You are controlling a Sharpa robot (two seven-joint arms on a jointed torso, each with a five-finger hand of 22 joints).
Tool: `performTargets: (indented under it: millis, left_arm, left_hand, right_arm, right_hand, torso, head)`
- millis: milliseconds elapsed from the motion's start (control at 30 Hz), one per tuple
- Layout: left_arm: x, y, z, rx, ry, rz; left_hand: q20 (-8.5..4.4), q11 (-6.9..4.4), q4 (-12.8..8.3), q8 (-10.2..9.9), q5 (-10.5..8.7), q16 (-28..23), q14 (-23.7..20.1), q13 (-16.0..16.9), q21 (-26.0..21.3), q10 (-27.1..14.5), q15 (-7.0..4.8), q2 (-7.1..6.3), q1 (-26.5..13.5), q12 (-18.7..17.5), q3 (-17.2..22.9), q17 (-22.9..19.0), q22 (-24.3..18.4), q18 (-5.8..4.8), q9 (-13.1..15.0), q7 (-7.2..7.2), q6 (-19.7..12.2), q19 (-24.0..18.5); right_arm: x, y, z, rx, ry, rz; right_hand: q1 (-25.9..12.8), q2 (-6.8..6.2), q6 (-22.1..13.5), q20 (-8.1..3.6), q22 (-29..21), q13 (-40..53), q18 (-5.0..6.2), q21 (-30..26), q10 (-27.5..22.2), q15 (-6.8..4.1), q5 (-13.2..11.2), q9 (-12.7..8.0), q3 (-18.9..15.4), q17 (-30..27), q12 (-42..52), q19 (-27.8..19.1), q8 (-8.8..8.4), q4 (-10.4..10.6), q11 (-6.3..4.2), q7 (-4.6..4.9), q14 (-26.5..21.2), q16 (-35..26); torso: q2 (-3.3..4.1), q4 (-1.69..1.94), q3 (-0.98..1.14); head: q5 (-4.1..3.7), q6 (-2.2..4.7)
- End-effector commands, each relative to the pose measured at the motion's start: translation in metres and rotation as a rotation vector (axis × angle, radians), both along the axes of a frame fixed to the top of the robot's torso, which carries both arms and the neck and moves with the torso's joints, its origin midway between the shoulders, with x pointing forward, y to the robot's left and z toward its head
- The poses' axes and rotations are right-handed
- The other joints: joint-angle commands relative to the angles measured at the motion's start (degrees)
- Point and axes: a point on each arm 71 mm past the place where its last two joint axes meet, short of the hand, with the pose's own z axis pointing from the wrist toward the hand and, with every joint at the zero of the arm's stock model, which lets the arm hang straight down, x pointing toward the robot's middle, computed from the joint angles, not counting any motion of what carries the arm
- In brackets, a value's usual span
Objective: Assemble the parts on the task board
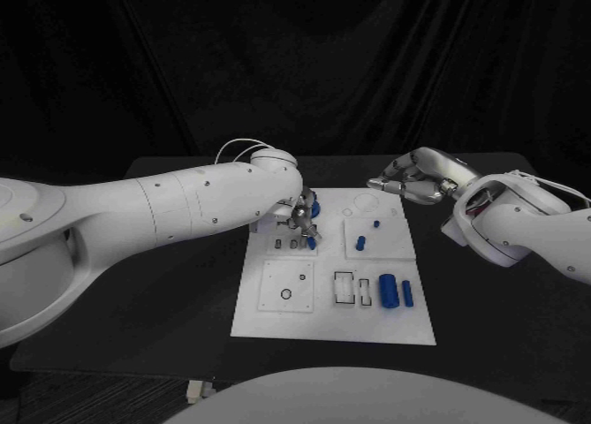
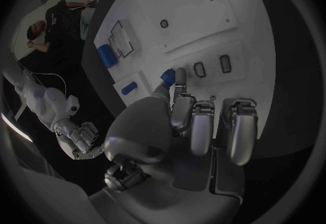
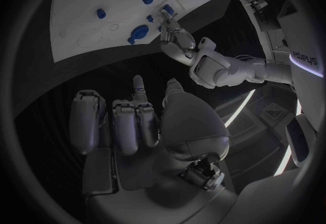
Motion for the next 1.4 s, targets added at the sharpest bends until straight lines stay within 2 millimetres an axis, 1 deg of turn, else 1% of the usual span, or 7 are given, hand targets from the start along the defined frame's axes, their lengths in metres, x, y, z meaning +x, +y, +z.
performTargets:
  millis: [33,667,800,833,1000,1267,1400]
  left_arm:
    - [-0.001,-0.004,-0.001,-0.027,0.002,-0.015]
    - [-0.001,0.000,-0.001,-0.040,-0.001,-0.012]
    - [0.000,0.002,-0.001,-0.044,-0.007,-0.005]
    - [0.000,0.002,0.000,-0.045,-0.009,-0.003]
    - [0.001,0.004,0.000,-0.050,-0.021,0.009]
    - [0.001,0.009,0.000,-0.053,-0.033,0.027]
    - [0.002,0.013,0.001,-0.060,-0.044,0.040]
  left_hand:
    - [-0.43,-3.04,-0.60,-0.43,0.73,0.15,5.94,24.26,-0.25,8.64,-0.33,-0.47,1.39,12.50,1.10,15.10,11.35,-0.18,0.23,-0.20,-0.19,2.67]
    - [-0.52,-3.10,-1.81,-1.03,1.47,0.15,5.94,24.26,-0.42,8.64,-0.43,-1.71,2.10,12.50,2.76,15.10,11.21,-0.13,0.92,-0.17,0.02,2.53]
    - [-0.45,-2.97,-0.70,-1.56,-2.71,0.15,5.94,24.26,-0.49,8.64,-0.32,-2.07,0.30,12.50,2.93,15.10,11.21,-0.13,1.36,-0.01,0.03,2.52]
    - [-0.37,-2.81,0.25,-1.81,-5.05,0.15,5.94,24.26,-0.53,8.64,-0.21,-2.17,-1.01,12.50,2.59,15.10,11.20,-0.12,1.51,0.20,-0.07,2.50]
    - [0.15,-1.88,3.66,-3.36,-9.73,0.15,5.94,24.26,-0.54,8.64,0.47,-3.02,-5.81,12.50,0.77,15.10,11.32,-0.15,1.70,1.33,-2.06,2.57]
    - [0.79,-1.15,7.69,-4.67,-10.05,0.15,5.94,24.26,-0.47,8.64,1.12,-4.77,-11.26,12.50,-1.93,15.10,11.57,-0.20,2.25,2.16,-4.44,2.74]
    - [1.10,-0.77,8.16,-5.08,-10.06,0.15,5.94,24.26,-0.29,8.64,1.45,-5.04,-14.62,12.50,-3.60,15.10,11.90,-0.28,2.75,2.54,-5.80,3.03]
  right_arm:
    - [0.000,-0.002,-0.002,-0.008,0.013,-0.014]
    - [0.001,-0.002,-0.002,-0.012,0.019,-0.014]
    - [0.001,-0.002,-0.003,-0.013,0.020,-0.016]
    - [0.001,-0.002,-0.003,-0.013,0.020,-0.016]
    - [0.001,-0.003,-0.003,-0.014,0.022,-0.019]
    - [0.001,-0.005,-0.003,-0.017,0.025,-0.023]
    - [0.001,-0.006,-0.003,-0.018,0.026,-0.026]
  right_hand:
    - [0.73,-0.11,0.43,0.51,11.33,15.07,0.14,-0.50,5.97,0.34,0.25,0.10,-0.39,15.09,0.20,0.54,0.26,0.14,0.45,-0.15,6.05,0.17]
    - [1.41,0.08,1.24,0.43,11.07,15.07,0.32,-1.27,5.97,0.18,0.40,0.45,-0.88,15.09,0.20,0.18,0.85,0.25,0.25,-0.39,6.05,0.17]
    - [1.46,0.10,1.30,0.41,11.04,15.07,0.34,-1.38,5.97,0.16,0.40,0.49,-0.93,15.09,0.20,0.13,0.90,0.26,0.23,-0.41,6.05,0.17]
    - [1.46,0.10,1.30,0.41,11.04,15.07,0.34,-1.38,5.97,0.16,0.40,0.49,-0.93,15.09,0.20,0.13,0.90,0.26,0.23,-0.41,6.05,0.17]
    - [1.46,0.10,1.30,0.41,11.03,15.07,0.35,-1.40,5.97,0.16,0.40,0.49,-0.95,15.06,0.20,0.12,0.91,0.26,0.23,-0.42,6.04,0.16]
    - [1.46,0.10,1.29,0.40,11.04,15.07,0.34,-1.38,5.97,0.15,0.40,0.50,-0.98,15.07,0.20,0.13,0.91,0.27,0.22,-0.42,6.05,0.16]
    - [1.44,0.11,1.27,0.40,11.02,15.07,0.35,-1.43,5.97,0.14,0.38,0.51,-1.02,15.03,0.20,0.11,0.91,0.29,0.22,-0.42,6.04,0.15]
  torso:
    - [0.01,-0.01,-0.02]
    - [0.00,0.00,0.01]
    - [0.01,0.01,0.00]
    - [-0.01,0.01,0.01]
    - [-0.02,0.00,0.01]
    - [-0.02,0.01,0.03]
    - [-0.01,0.00,0.00]
  head:
    - [0.05,0.00]
    - [0.72,0.00]
    - [0.77,0.00]
    - [0.76,0.00]
    - [0.80,0.00]
    - [0.71,0.00]
    - [0.69,0.00]
